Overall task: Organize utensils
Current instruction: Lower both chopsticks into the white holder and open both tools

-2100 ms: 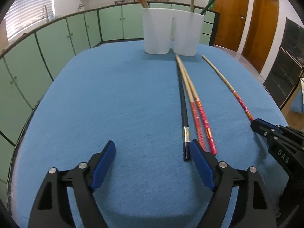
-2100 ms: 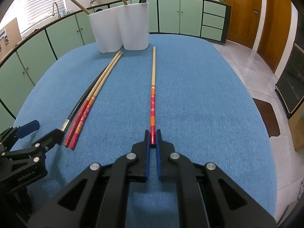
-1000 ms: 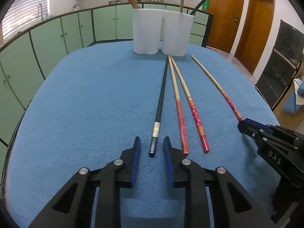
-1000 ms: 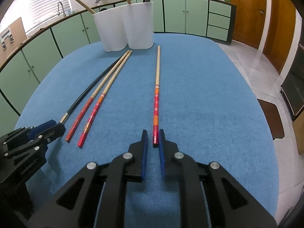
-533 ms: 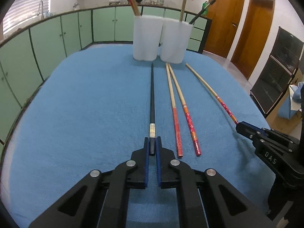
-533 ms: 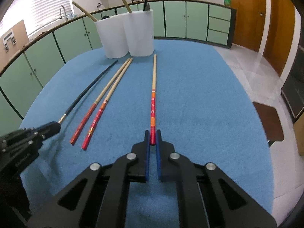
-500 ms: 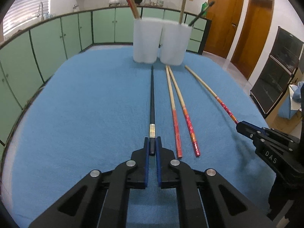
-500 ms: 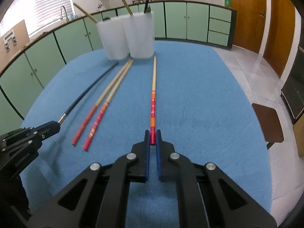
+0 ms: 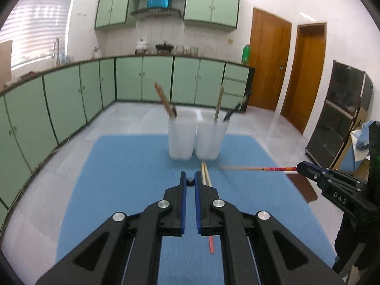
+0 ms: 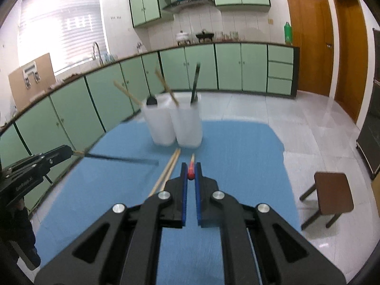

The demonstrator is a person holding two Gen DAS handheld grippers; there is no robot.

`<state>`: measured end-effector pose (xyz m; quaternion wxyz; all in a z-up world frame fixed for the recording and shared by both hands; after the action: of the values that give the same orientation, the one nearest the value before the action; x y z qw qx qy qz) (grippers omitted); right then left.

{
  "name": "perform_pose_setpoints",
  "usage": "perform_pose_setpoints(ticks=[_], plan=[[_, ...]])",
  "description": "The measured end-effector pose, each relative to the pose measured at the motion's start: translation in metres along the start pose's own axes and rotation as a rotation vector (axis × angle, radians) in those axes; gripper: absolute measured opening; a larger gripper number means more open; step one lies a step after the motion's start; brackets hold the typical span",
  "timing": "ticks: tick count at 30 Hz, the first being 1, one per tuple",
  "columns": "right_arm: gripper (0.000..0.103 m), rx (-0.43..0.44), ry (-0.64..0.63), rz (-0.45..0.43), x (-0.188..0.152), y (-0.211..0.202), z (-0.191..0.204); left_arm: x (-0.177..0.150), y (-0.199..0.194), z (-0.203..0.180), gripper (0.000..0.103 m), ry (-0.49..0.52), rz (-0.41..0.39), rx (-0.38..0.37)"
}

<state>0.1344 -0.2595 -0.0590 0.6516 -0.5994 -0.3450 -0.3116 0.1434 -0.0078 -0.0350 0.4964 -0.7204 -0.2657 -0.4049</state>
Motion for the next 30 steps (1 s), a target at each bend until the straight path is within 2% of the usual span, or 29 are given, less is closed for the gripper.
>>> perform_pose_setpoints(ticks=[8, 18, 23, 28, 30], plan=[[0.005, 0.074, 0.039, -0.017, 0.069, 0.001, -0.016, 0.051, 0.005, -0.001, 0.006, 0.034, -0.061, -0.04], [0.005, 0.128, 0.011, -0.043, 0.136, 0.001, -0.016, 0.091, 0.014, 0.005, 0.006, 0.045, -0.1, -0.071], [0.005, 0.18, 0.032, -0.11, 0.181, -0.014, -0.02, 0.126, 0.003, 0.002, 0.006, 0.068, -0.184, -0.09], [0.005, 0.139, 0.004, -0.215, 0.224, -0.025, -0.019, 0.176, -0.003, -0.006, 0.006, 0.102, -0.311, -0.085], [0.005, 0.122, -0.01, -0.24, 0.239, -0.02, -0.016, 0.193, 0.003, -0.007, 0.006, 0.106, -0.338, -0.074]])
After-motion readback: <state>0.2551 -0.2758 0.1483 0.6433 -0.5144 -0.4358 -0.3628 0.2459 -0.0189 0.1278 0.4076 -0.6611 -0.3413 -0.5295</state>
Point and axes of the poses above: each gripper's, at about its wrist camera, not at the fingertips, and y roughly the way its jaws point, z to its left, x to its top, the point moved 3 cm from there along y, roughly the way its jaws point, and after that the axes turned 9 degrees about -x, right-handed, at the moved point
